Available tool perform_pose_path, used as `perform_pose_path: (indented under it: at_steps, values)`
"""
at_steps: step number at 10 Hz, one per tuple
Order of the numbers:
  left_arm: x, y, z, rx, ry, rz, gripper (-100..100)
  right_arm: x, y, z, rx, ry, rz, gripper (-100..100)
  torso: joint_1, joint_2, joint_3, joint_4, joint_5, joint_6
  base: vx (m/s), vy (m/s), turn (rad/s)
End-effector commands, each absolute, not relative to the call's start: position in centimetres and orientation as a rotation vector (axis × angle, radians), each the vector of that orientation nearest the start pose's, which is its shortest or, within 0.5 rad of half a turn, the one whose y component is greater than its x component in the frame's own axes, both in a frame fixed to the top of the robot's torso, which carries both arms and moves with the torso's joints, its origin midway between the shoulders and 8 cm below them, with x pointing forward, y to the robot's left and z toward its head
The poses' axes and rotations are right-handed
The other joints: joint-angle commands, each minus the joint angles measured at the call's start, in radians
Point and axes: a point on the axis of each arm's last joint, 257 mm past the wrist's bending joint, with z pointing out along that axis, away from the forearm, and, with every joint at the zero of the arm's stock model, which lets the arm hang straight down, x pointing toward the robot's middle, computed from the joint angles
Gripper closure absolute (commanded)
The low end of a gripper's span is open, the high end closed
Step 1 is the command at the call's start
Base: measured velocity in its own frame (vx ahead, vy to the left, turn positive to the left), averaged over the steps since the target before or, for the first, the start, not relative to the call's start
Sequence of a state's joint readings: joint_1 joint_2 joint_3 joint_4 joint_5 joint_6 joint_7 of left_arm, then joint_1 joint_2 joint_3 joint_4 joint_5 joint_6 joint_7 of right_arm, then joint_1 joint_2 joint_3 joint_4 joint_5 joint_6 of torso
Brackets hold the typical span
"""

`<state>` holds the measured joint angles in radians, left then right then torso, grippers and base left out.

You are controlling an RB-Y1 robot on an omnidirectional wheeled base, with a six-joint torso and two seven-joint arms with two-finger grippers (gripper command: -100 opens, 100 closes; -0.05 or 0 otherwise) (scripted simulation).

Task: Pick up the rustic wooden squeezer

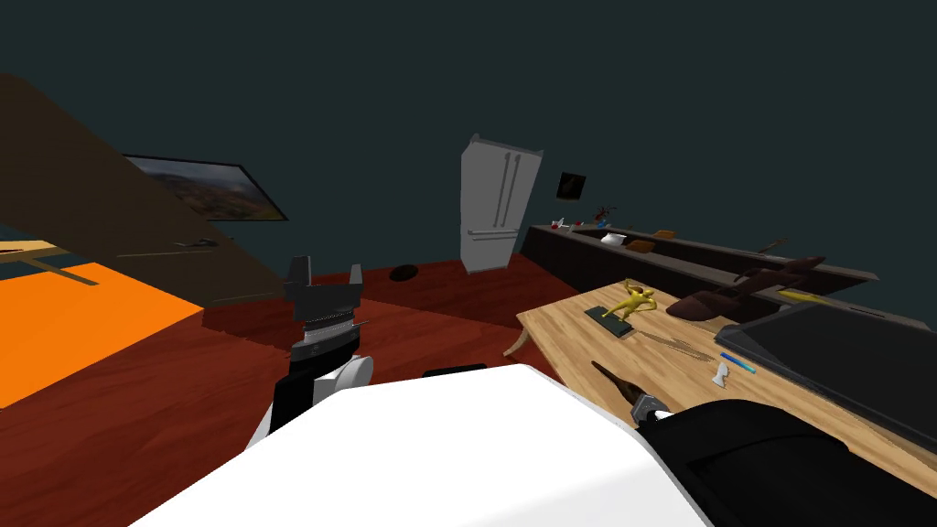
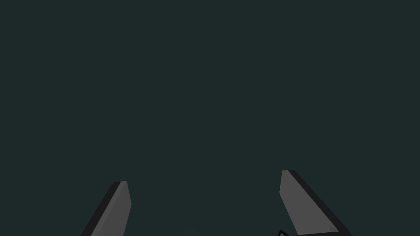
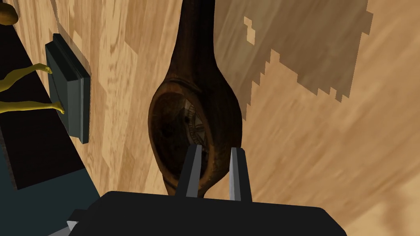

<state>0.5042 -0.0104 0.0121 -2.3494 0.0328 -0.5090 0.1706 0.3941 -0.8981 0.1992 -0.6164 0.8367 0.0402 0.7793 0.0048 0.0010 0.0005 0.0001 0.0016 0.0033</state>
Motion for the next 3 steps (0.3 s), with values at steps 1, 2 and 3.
perform_pose_path:
  at_steps: [1, 2, 3]
  values:
    - [32.55, 28.49, 5.55, -0.679, 0.485, -1.486, 0, 2.35, -77.37, -46.29, -0.744, 2.775, -1.141, 100, 0.0, 0.0, 0.0, 0.0, 0.0, 0.0, 0.002, 0.109, -0.044]
    - [32.55, 28.49, 5.56, -0.679, 0.485, -1.486, 0, 2.43, -77.32, -46.33, -0.739, 2.776, -1.146, 100, 0.002, 0.0, 0.0, 0.0, 0.001, 0.0, -0.002, 0.043, -0.015]
    - [32.55, 28.49, 5.56, -0.678, 0.485, -1.486, 0, 2.4, -77.27, -46.39, -0.741, 2.777, -1.142, 0, 0.0, 0.0, 0.0, 0.0, 0.001, -0.001, -0.001, 0.009, -0.002]
